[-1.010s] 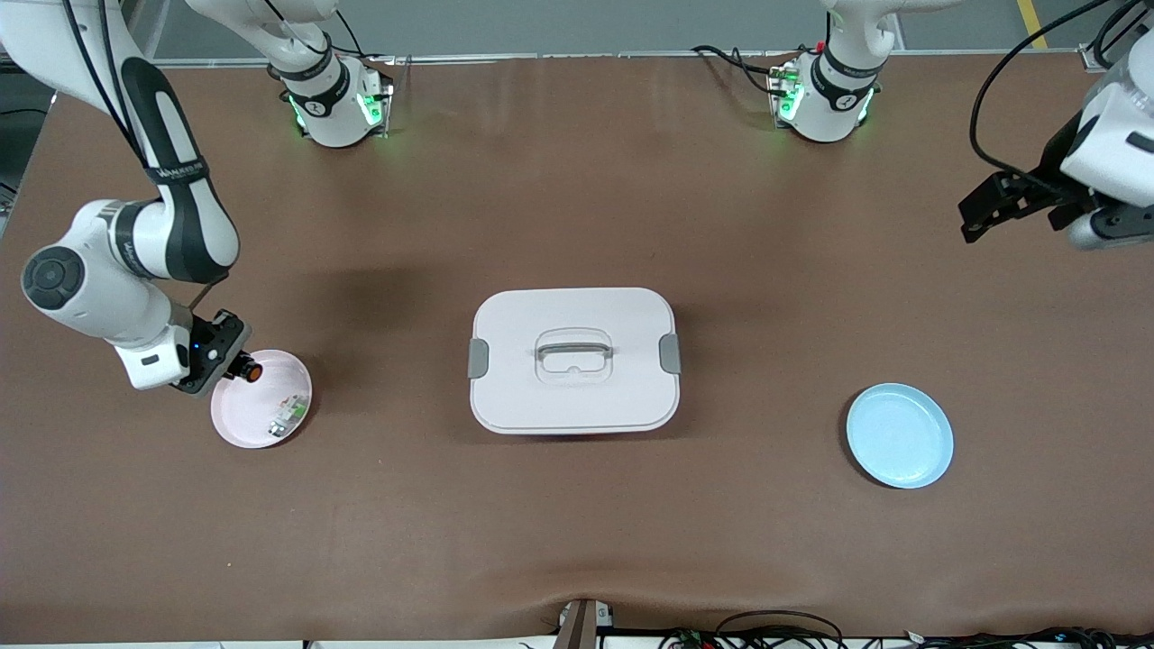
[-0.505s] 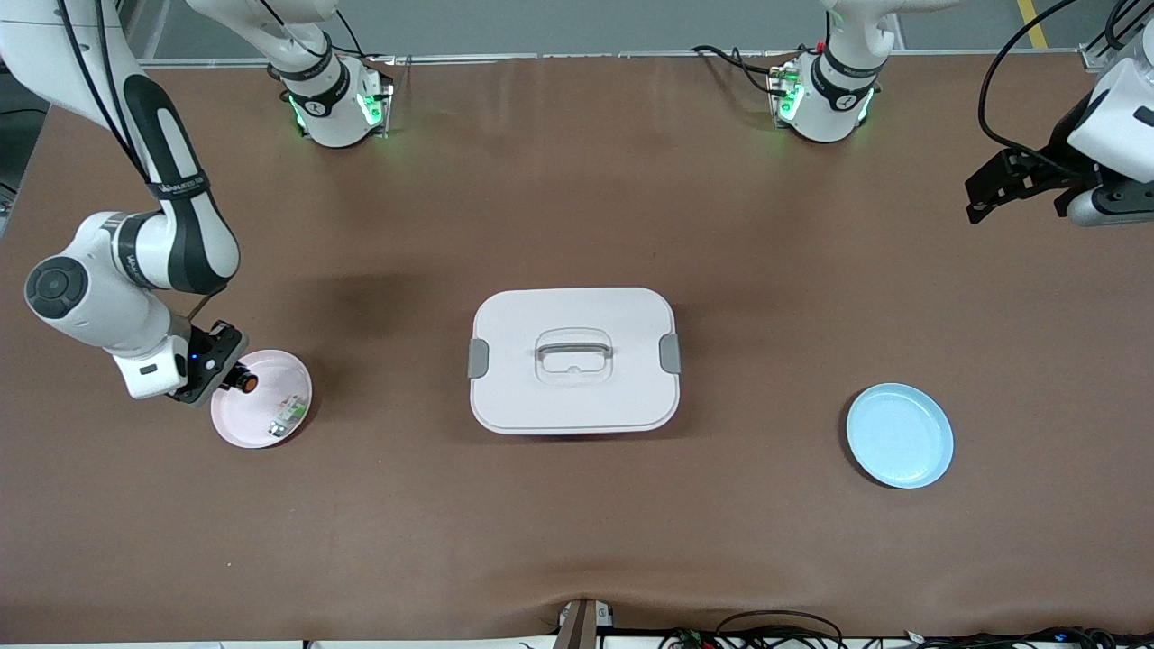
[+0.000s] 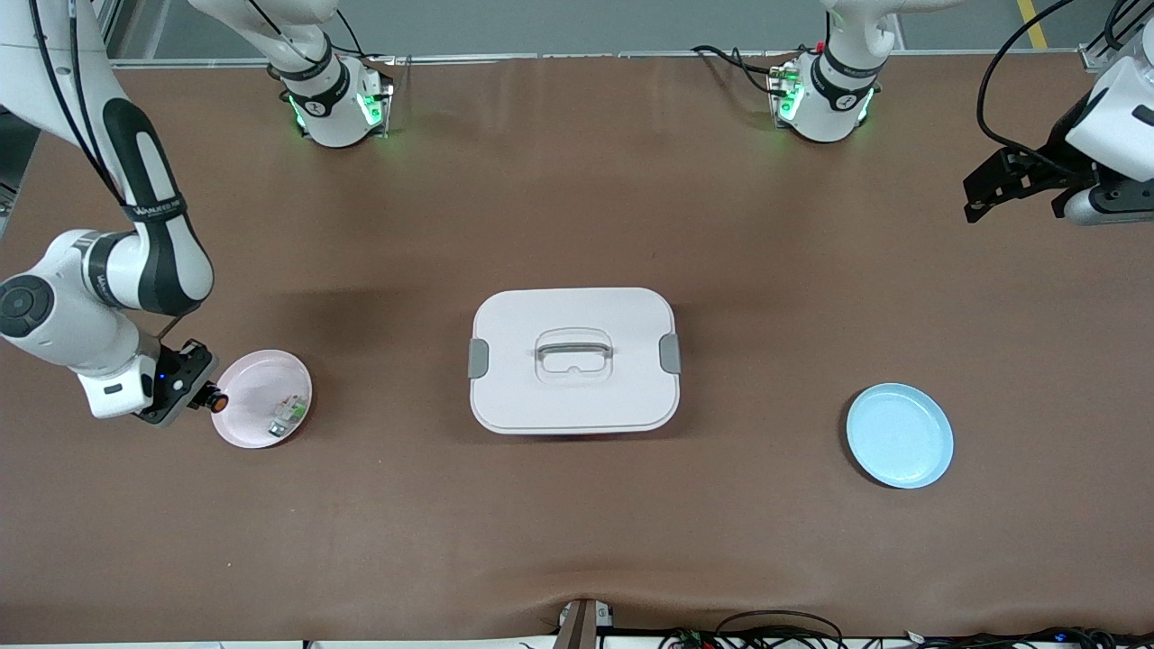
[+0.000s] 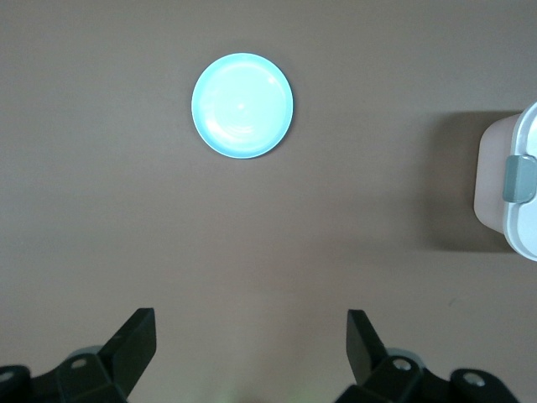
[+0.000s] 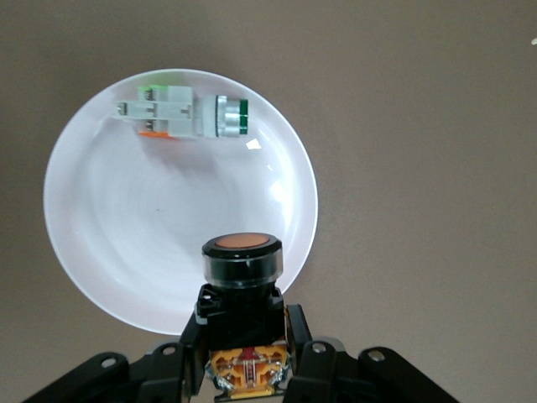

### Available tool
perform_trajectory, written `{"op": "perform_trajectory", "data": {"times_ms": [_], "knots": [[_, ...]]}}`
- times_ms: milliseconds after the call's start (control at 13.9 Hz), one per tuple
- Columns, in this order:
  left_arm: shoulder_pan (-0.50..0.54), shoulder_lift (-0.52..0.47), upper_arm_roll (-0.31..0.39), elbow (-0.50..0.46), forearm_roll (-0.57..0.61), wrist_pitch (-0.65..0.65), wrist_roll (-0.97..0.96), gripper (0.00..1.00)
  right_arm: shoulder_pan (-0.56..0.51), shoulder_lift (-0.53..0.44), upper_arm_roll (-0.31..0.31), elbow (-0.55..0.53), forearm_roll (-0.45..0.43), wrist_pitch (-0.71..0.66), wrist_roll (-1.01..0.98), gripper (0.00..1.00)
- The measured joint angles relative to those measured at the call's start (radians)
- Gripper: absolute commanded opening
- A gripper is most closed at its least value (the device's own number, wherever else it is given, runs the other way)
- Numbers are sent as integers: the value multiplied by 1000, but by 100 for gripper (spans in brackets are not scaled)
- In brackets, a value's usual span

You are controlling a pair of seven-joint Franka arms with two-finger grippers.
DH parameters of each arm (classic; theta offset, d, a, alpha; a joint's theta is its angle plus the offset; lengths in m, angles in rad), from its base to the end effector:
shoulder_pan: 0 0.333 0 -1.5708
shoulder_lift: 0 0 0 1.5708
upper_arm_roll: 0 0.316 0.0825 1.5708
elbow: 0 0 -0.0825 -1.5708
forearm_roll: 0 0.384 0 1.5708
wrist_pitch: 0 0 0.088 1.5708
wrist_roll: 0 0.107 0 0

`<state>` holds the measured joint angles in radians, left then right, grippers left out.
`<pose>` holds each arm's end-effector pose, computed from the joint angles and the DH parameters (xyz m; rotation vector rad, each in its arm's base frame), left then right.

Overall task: Transfer orange switch to right arm and place
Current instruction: 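Lower the switch onto the pink plate and open the right gripper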

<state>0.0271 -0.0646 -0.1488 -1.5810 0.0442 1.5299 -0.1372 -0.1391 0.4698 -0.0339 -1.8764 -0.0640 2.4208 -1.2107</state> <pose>0.5269 -0.0624 0.6509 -3.0897 -0.0276 -0.0303 0.6349 -0.1099 0.2676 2.6079 1.5783 0.0300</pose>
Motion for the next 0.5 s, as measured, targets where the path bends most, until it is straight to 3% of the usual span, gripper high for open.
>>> {"op": "perform_trajectory", "data": {"times_ms": [505], "knots": [[0,0,0,-2,0,13,0,100,5,79,14,34,0,30,0,0]]}}
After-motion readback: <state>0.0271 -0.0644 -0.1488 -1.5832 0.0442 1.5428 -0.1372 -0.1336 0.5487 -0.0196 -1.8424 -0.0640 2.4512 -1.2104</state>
